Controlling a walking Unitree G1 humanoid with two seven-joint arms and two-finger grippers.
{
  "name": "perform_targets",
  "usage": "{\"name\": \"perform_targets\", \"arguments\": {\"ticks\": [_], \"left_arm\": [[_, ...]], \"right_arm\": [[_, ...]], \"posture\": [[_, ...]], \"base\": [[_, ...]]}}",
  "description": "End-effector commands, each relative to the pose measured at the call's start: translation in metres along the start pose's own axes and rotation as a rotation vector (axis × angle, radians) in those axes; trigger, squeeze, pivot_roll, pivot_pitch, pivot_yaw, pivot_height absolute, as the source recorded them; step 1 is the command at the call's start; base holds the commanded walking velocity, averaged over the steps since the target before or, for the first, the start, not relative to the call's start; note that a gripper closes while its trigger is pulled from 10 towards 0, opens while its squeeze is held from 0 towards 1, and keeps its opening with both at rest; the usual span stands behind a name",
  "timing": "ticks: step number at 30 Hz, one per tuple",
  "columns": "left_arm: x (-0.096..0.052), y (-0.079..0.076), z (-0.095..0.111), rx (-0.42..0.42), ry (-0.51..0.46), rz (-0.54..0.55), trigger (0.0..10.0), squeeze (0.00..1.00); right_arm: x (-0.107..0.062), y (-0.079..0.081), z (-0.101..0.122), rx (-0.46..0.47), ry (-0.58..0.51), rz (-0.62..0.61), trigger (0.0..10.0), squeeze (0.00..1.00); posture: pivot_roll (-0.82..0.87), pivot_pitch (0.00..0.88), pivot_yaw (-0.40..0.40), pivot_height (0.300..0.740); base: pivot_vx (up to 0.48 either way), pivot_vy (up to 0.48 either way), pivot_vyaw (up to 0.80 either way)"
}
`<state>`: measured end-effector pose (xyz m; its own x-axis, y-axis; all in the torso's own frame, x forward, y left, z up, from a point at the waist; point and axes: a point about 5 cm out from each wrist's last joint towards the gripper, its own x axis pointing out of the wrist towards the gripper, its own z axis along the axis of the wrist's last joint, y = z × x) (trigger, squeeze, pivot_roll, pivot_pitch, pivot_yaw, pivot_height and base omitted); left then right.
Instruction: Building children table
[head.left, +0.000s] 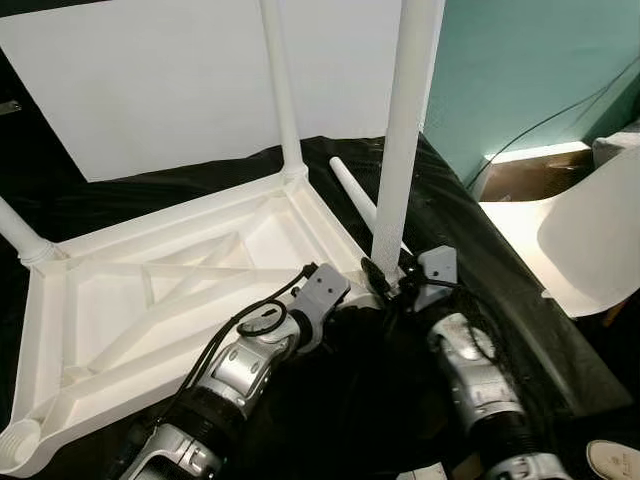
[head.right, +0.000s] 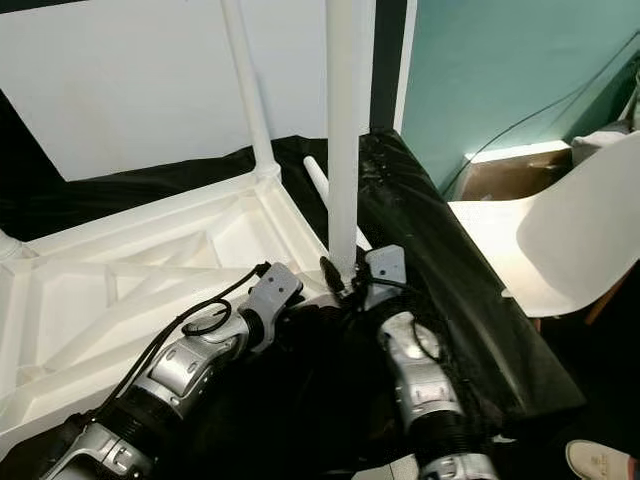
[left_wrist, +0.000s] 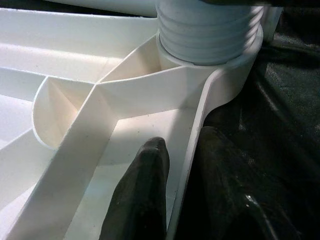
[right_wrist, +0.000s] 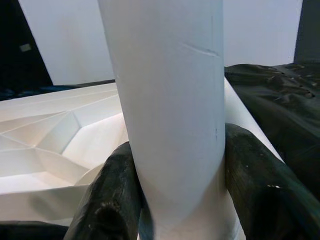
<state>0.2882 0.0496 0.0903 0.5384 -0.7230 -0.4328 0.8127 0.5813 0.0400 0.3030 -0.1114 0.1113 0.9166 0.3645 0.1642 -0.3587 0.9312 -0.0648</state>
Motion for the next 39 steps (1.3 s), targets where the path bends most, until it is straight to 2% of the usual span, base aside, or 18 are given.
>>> {"name": "perform_targets", "arguments": {"ticks": [1,4,5,6,7,8,10,11,14,15,17,22,24,25,27,28,36,39], "left_arm": [[0.004,-0.023,-0.031,-0.068,0.114,-0.194,10.0,0.00],[0.004,-0.023,-0.031,-0.070,0.114,-0.191,10.0,0.00],[0.004,-0.022,-0.031,-0.072,0.113,-0.189,10.0,0.00],[0.004,-0.022,-0.031,-0.072,0.113,-0.189,10.0,0.00],[0.004,-0.022,-0.031,-0.072,0.113,-0.189,10.0,0.00],[0.004,-0.022,-0.031,-0.072,0.113,-0.189,10.0,0.00],[0.004,-0.021,-0.031,-0.072,0.112,-0.190,10.0,0.00],[0.004,-0.021,-0.031,-0.070,0.112,-0.191,10.0,0.00],[0.005,-0.022,-0.030,-0.068,0.110,-0.194,10.0,0.00],[0.005,-0.022,-0.030,-0.068,0.110,-0.194,10.0,0.00],[0.007,-0.023,-0.029,-0.066,0.108,-0.199,10.0,0.00],[0.007,-0.023,-0.029,-0.066,0.108,-0.199,10.0,0.00],[0.008,-0.024,-0.028,-0.065,0.105,-0.201,10.0,0.00],[0.008,-0.023,-0.028,-0.066,0.102,-0.197,10.0,0.00],[0.008,-0.022,-0.027,-0.067,0.100,-0.192,10.0,0.00],[0.007,-0.022,-0.028,-0.069,0.099,-0.188,10.0,0.00],[0.003,-0.020,-0.031,-0.075,0.106,-0.176,10.0,0.00],[0.002,-0.019,-0.031,-0.074,0.107,-0.172,10.0,0.00]], "right_arm": [[0.002,-0.007,0.007,-0.018,-0.039,-0.075,0.0,0.00],[0.002,-0.009,0.005,-0.023,-0.020,-0.098,0.0,0.00],[0.001,-0.011,0.004,-0.027,-0.006,-0.112,4.1,0.00],[0.001,-0.011,0.004,-0.027,-0.006,-0.112,4.1,0.00],[0.004,-0.006,0.004,-0.002,0.013,0.011,10.0,1.00],[0.004,-0.006,0.004,-0.002,0.013,0.011,10.0,1.00],[0.005,-0.001,0.004,0.019,0.022,0.111,10.0,1.00],[0.008,-0.003,0.007,0.036,0.044,0.234,10.0,0.00],[0.013,-0.010,0.016,0.027,0.069,0.390,10.0,0.00],[0.013,-0.010,0.016,0.027,0.069,0.390,10.0,0.00],[0.021,-0.027,0.030,-0.036,0.082,0.481,10.0,0.00],[0.022,-0.030,0.031,-0.045,0.082,0.480,10.0,0.00],[0.026,-0.036,0.031,-0.101,0.154,0.618,10.0,0.00],[0.028,-0.039,0.030,-0.118,0.198,0.671,1.8,0.00],[0.030,-0.041,0.028,-0.124,0.239,0.714,1.8,0.00],[0.029,-0.041,0.028,-0.119,0.259,0.742,0.0,0.00],[0.025,-0.041,0.021,-0.072,0.318,0.785,0.0,0.00],[0.023,-0.029,0.012,-0.010,0.291,0.696,0.0,0.00]], "posture": [[-0.01,0.000,0.028,0.740],[-0.01,0.000,0.032,0.740],[-0.01,0.000,0.032,0.740],[-0.01,0.000,0.032,0.740],[-0.01,0.000,0.036,0.740],[-0.01,0.000,0.036,0.740],[-0.01,0.000,0.037,0.740],[-0.02,0.000,0.037,0.740],[-0.03,0.000,0.038,0.740],[-0.03,0.000,0.038,0.740],[-0.03,0.000,0.038,0.740],[-0.03,0.000,0.038,0.740],[-0.02,0.000,0.032,0.740],[-0.01,0.000,0.026,0.740],[-0.01,0.000,0.026,0.740],[0.00,0.000,0.022,0.740],[0.02,0.000,0.026,0.740],[0.02,0.000,0.022,0.740]], "base": [[0.000,0.000,0.00],[0.000,0.000,0.00],[0.000,0.000,0.00],[0.000,0.000,0.00],[0.000,0.000,0.00],[0.000,0.000,0.00],[0.000,0.000,0.00],[0.000,0.000,0.00],[0.000,0.000,0.00],[0.000,0.000,0.00],[0.000,0.000,0.00],[0.000,0.000,0.00],[0.000,0.000,0.00],[0.000,0.000,0.00],[0.000,0.000,0.00],[0.000,0.000,0.00],[0.000,0.000,0.00],[0.000,0.000,0.00]]}}
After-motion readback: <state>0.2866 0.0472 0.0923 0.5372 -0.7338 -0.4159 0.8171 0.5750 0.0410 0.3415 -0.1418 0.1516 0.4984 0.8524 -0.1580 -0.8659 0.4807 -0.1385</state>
